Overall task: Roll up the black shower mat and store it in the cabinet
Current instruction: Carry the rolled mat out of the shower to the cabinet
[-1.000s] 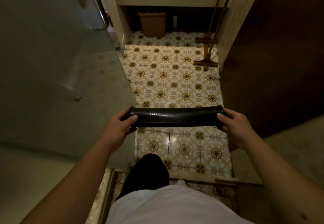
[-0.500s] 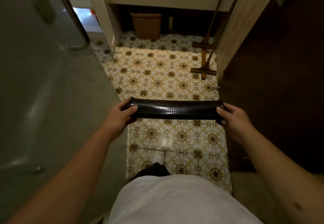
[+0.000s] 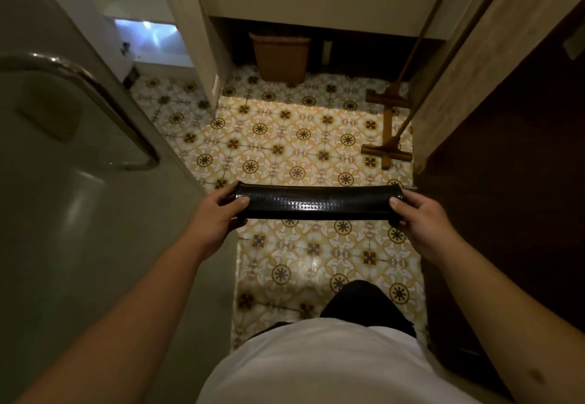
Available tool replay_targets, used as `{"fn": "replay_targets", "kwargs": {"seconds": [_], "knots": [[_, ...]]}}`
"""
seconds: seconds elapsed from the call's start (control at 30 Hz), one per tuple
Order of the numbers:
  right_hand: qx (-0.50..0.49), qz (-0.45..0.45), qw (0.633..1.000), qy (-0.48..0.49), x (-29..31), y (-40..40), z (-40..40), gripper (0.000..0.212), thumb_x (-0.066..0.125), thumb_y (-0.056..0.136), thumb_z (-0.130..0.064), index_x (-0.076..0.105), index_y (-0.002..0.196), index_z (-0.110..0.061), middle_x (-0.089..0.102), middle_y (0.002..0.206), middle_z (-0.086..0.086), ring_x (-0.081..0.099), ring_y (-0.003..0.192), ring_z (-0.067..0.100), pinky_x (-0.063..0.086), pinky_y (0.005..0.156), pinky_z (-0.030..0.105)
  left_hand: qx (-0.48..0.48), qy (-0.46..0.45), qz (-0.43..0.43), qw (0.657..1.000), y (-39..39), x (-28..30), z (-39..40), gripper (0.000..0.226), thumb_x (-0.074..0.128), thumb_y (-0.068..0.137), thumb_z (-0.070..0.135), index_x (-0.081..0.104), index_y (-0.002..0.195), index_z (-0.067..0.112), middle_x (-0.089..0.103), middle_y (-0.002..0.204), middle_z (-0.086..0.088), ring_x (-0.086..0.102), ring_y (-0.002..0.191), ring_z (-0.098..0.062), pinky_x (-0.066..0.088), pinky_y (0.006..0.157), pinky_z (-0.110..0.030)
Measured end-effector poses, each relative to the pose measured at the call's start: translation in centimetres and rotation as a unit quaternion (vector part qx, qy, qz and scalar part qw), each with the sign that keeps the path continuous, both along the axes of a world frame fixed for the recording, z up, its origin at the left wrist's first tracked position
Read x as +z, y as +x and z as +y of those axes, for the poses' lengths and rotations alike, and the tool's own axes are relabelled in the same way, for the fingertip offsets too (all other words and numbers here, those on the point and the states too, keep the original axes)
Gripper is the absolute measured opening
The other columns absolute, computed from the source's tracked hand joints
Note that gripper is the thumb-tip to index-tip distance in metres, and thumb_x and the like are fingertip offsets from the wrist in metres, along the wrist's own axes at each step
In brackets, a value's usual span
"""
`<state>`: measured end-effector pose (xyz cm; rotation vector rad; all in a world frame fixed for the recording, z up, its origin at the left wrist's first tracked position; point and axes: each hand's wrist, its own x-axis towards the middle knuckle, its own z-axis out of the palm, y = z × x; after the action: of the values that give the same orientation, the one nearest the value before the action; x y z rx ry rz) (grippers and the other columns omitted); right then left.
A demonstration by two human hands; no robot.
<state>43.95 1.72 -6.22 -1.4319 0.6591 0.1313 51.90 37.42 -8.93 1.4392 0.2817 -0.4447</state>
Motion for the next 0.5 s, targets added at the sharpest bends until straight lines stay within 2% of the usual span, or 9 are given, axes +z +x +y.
{"fn": "replay_targets", "kwargs": {"seconds": [0.17, 0.27, 0.4, 0.5], "knots": [[0.028, -0.004, 1.0, 0.011, -1.9, 7.9, -2.7, 0.02, 0.06, 0.09, -0.011, 0.067, 0.105, -0.022, 0.064, 0.111, 0.006, 0.059, 0.102, 0.025, 0.05, 0.078, 0.033, 0.037, 0.009, 0.001, 0.999, 5.7, -0.6, -2.0, 0.053, 0.065, 0.087, 0.007, 0.049, 0.137, 0.012, 0.064, 0.103, 0.002, 0.065, 0.083, -0.015, 0.054, 0.064, -0.028], [0.049, -0.004, 0.999, 0.01, -3.0, 13.5, -4.8, 0.02, 0.06, 0.09, -0.011, 0.068, 0.105, -0.022, 0.065, 0.111, 0.004, 0.06, 0.1, 0.023, 0.051, 0.078, 0.033, 0.065, 0.017, -0.005, 0.998, 9.4, -0.8, -3.8, 0.052, 0.064, 0.087, 0.006, 0.048, 0.137, 0.011, 0.063, 0.103, 0.0, 0.064, 0.083, -0.016, 0.054, 0.063, -0.027], [0.086, 0.007, 0.996, 0.018, -2.8, 20.8, -7.4, 0.033, 0.061, 0.09, -0.011, 0.061, 0.122, -0.012, 0.062, 0.12, 0.009, 0.059, 0.107, 0.026, 0.051, 0.087, 0.039, 0.097, 0.016, 0.007, 0.995, 13.7, -0.6, -6.3, 0.051, 0.061, 0.089, 0.006, 0.048, 0.138, 0.013, 0.062, 0.106, -0.001, 0.062, 0.085, -0.019, 0.053, 0.065, -0.028], [0.114, 0.0, 0.993, 0.029, -2.1, 25.9, -9.1, 0.033, 0.061, 0.089, -0.008, 0.061, 0.121, -0.014, 0.062, 0.117, 0.007, 0.06, 0.103, 0.024, 0.052, 0.077, 0.032, 0.124, 0.013, 0.008, 0.992, 16.7, -0.6, -7.7, 0.048, 0.063, 0.088, 0.007, 0.053, 0.135, 0.016, 0.063, 0.11, -0.002, 0.065, 0.088, -0.018, 0.054, 0.067, -0.029]]}}
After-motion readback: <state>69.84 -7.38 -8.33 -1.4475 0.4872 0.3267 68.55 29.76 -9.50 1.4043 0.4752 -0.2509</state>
